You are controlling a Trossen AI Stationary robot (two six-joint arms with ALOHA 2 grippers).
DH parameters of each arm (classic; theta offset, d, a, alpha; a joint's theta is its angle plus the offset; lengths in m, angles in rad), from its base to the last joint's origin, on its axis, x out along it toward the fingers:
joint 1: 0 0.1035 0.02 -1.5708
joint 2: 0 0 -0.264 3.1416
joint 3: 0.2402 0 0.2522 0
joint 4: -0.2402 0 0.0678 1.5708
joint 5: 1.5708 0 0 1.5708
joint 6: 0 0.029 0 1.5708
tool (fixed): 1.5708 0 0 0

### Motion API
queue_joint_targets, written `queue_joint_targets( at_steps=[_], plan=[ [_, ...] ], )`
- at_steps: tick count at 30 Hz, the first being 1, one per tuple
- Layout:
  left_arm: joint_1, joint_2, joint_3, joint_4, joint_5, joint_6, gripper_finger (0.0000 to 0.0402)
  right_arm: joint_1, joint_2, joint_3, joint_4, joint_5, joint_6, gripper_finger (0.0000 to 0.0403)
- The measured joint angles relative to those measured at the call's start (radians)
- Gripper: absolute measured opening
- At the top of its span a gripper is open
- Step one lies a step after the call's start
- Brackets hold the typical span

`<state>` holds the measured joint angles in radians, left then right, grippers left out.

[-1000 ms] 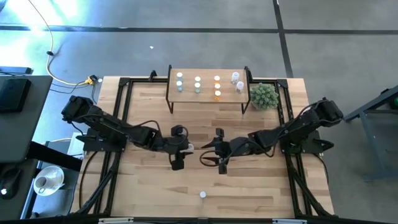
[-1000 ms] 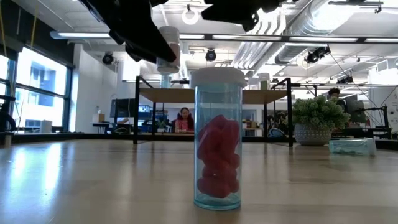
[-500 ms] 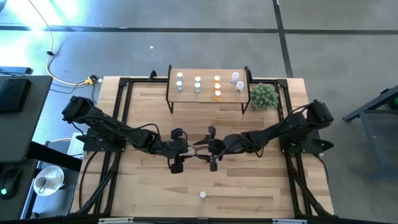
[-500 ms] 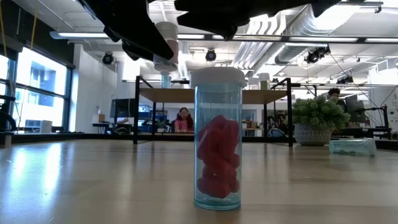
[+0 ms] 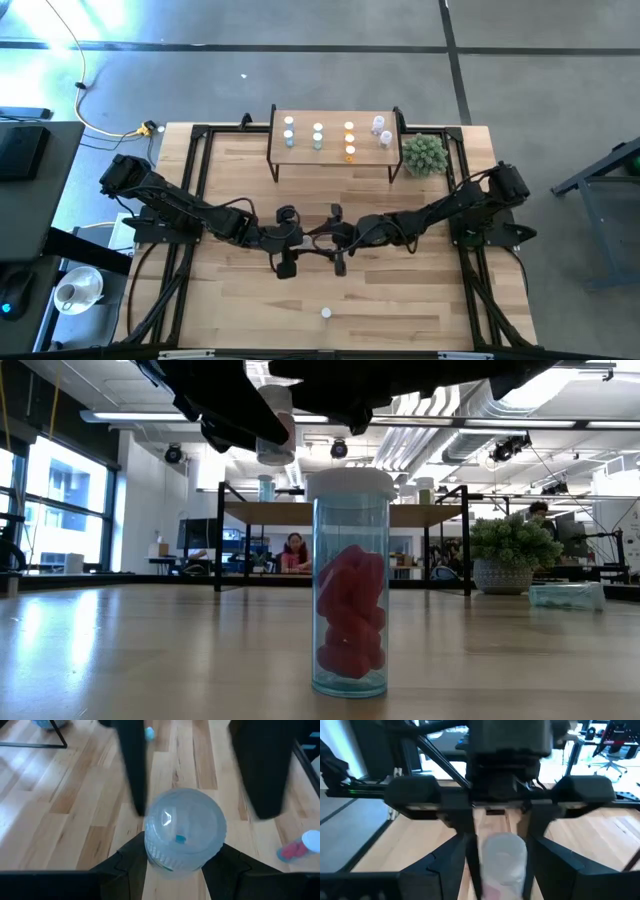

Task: Pick and place medicine bottles onto shelf by color
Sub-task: Put the transparent pill bottle on the shelf aligned with the other transparent pill bottles

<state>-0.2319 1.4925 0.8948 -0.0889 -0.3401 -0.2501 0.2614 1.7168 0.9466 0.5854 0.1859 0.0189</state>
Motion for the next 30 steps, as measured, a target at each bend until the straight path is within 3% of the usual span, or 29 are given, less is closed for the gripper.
queue_joint_targets(
  at_steps=[14,30],
  plan=[
    [0.000,0.000,0.000,0.042,-0.049,0.010,0.0149,-0.020,0.000,0.000,-0.035,-0.005,0.027,0.0197],
    [0.001,0.000,0.000,0.053,-0.048,0.005,0.0157,-0.021,-0.002,0.000,-0.042,-0.028,0.051,0.0135]
  ],
)
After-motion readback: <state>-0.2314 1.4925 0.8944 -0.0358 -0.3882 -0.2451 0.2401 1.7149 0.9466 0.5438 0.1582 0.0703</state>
